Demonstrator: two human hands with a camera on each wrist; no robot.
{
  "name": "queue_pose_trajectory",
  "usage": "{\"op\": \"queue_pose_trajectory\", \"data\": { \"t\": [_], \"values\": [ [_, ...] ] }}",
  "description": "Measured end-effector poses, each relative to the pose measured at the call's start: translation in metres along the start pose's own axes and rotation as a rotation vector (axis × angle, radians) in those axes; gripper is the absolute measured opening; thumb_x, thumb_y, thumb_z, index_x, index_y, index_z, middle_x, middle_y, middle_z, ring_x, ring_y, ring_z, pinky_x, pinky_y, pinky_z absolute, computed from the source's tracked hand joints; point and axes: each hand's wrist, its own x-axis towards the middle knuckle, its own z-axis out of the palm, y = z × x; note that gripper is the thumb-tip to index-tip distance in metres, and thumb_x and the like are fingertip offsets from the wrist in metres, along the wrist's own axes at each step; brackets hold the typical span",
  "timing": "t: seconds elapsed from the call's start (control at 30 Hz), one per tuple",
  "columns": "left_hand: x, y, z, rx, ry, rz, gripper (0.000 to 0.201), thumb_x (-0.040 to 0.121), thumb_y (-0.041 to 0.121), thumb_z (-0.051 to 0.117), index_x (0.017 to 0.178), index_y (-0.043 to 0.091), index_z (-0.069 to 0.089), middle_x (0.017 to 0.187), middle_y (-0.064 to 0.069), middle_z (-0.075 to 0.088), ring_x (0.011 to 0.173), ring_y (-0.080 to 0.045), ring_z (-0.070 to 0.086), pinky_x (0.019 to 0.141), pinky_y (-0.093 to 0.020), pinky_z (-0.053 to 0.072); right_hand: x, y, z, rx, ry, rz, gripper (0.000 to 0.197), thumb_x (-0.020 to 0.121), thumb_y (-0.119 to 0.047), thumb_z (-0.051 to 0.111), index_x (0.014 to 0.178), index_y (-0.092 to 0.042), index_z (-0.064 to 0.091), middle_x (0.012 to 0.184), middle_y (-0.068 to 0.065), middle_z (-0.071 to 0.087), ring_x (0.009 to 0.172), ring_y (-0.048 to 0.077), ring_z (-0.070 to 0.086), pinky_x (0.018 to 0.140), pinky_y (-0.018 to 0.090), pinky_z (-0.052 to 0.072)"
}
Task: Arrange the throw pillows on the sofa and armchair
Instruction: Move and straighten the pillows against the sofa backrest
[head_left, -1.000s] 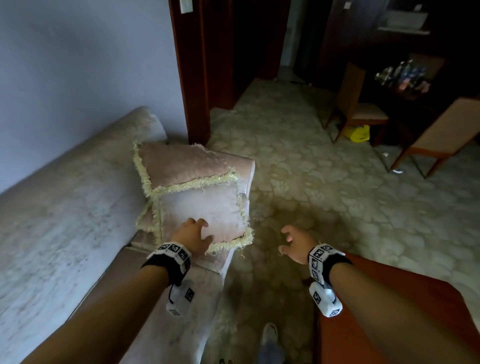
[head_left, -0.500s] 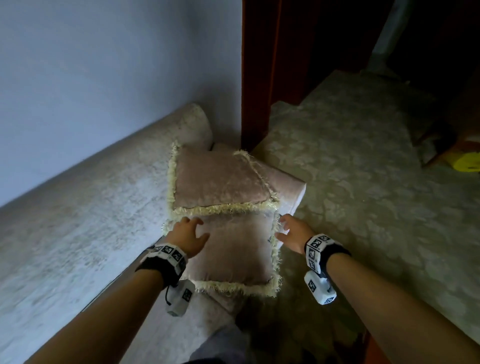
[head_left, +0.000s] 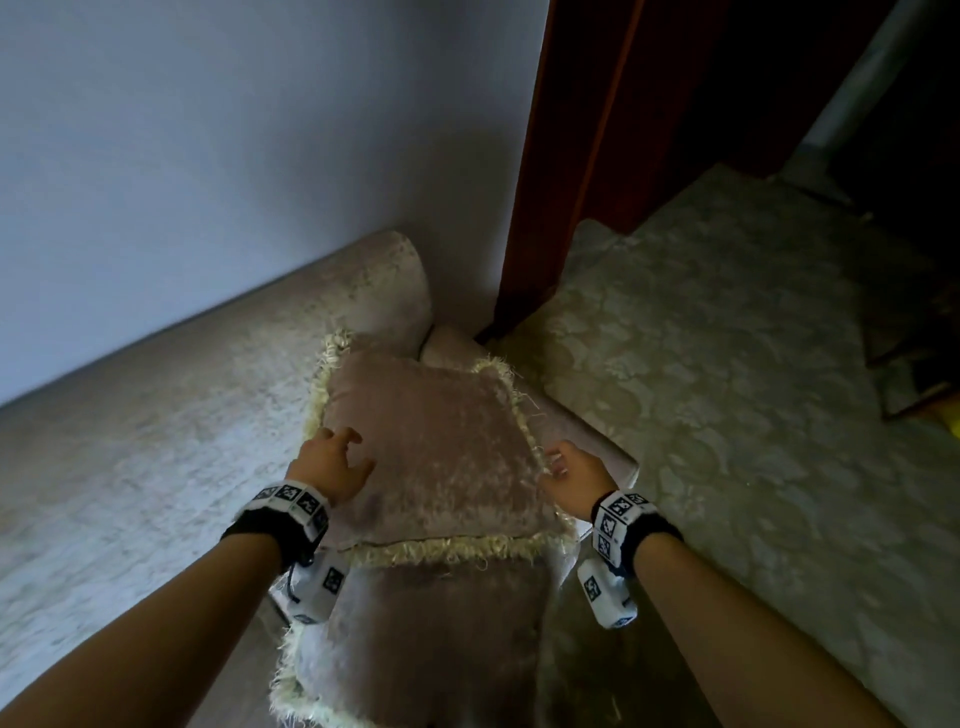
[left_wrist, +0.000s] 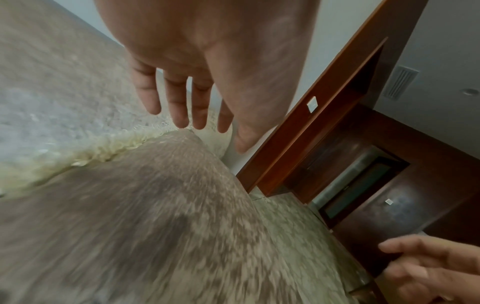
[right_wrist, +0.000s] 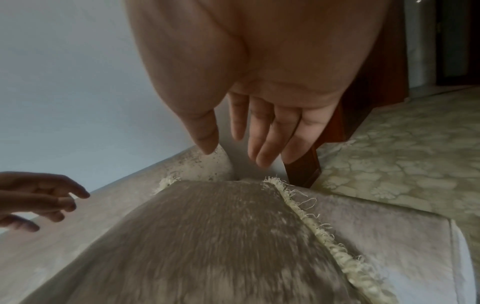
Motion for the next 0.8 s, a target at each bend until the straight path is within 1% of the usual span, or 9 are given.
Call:
{"op": "queue_pose_trajectory", "data": {
  "t": [0.1,0.17,0.23,0.37,0.47,0.53,0.6,0.7,0.8],
  "values": [
    [0.038,0.002,0.0,0.033,-0.026,-0.054,0.055,0.086,0.054,0.059,0.132,0.026,0.049,0.132,-0.013,0.049,0.116,-0.034,0.053,0.093,-0.047,0.051,0.043,-0.002,-0.002,-0.054,-0.026,0.041,0.047,0.09,-0.034,0.067,0.131,-0.018,0.05,0.113,0.001,0.061,0.09,0.015,0.056,0.073,0.026,0.046],
    [0.062,0.0,-0.001,0.064,-0.026,-0.113,0.061,0.083,0.059,0.06,0.134,0.029,0.047,0.134,-0.012,0.047,0.12,-0.035,0.048,0.094,-0.049,0.049,0.074,-0.001,0.001,-0.054,-0.042,0.068,0.044,0.09,-0.034,0.068,0.127,-0.018,0.052,0.117,0.006,0.063,0.094,0.017,0.058,0.08,0.032,0.051],
    [0.083,-0.003,0.003,0.108,-0.021,-0.182,0.074,0.077,0.068,0.061,0.138,0.031,0.041,0.136,-0.011,0.043,0.124,-0.037,0.043,0.096,-0.051,0.047,0.105,0.002,0.004,-0.051,-0.059,0.097,0.046,0.089,-0.037,0.068,0.127,-0.017,0.052,0.116,0.008,0.063,0.099,0.021,0.061,0.085,0.034,0.052],
    [0.107,-0.015,0.024,0.073,-0.052,-0.325,0.107,0.057,0.085,0.058,0.145,0.035,0.026,0.141,-0.01,0.036,0.128,-0.039,0.038,0.1,-0.054,0.042,0.154,0.012,0.02,0.084,-0.106,0.215,0.052,0.088,-0.039,0.069,0.131,-0.017,0.051,0.128,0.008,0.06,0.113,0.025,0.059,0.092,0.033,0.049],
    [0.122,-0.025,0.045,-0.036,-0.114,-0.423,0.128,0.046,0.085,0.068,0.15,0.036,0.01,0.144,-0.016,0.031,0.128,-0.045,0.039,0.102,-0.057,0.041,0.185,0.021,0.035,0.129,-0.143,0.272,0.059,0.085,-0.046,0.071,0.132,-0.017,0.051,0.133,0.009,0.059,0.118,0.027,0.058,0.102,0.039,0.047],
    [0.129,-0.03,0.058,-0.082,-0.13,-0.478,0.138,0.043,0.08,0.075,0.151,0.038,0.0,0.146,-0.019,0.029,0.128,-0.047,0.04,0.103,-0.058,0.04,0.203,0.025,0.045,0.167,-0.194,0.291,0.07,0.082,-0.05,0.072,0.139,-0.018,0.046,0.138,0.006,0.055,0.124,0.028,0.054,0.104,0.036,0.043],
    [0.133,-0.034,0.071,-0.134,-0.145,-0.527,0.142,0.044,0.072,0.082,0.151,0.041,-0.007,0.148,-0.021,0.026,0.129,-0.049,0.04,0.104,-0.058,0.039,0.219,0.028,0.055,0.231,-0.257,0.296,0.093,0.071,-0.061,0.076,0.146,-0.02,0.038,0.141,0.003,0.052,0.128,0.028,0.051,0.106,0.037,0.041],
    [0.139,-0.04,0.082,-0.244,-0.224,-0.564,0.146,0.049,0.056,0.09,0.147,0.048,-0.018,0.151,-0.023,0.022,0.133,-0.049,0.037,0.106,-0.06,0.036,0.242,0.041,0.073,0.302,-0.31,0.312,0.129,0.04,-0.076,0.082,0.149,-0.029,0.031,0.142,0.0,0.053,0.126,0.026,0.053,0.108,0.045,0.043],
    [0.145,-0.043,0.081,-0.239,-0.291,-0.561,0.151,0.049,0.053,0.092,0.143,0.05,-0.027,0.15,-0.023,0.023,0.133,-0.049,0.039,0.107,-0.059,0.037,0.255,0.047,0.082,0.322,-0.367,0.319,0.145,0.031,-0.077,0.083,0.153,-0.033,0.02,0.145,0.0,0.049,0.13,0.026,0.05,0.11,0.046,0.04]
  ]
}}
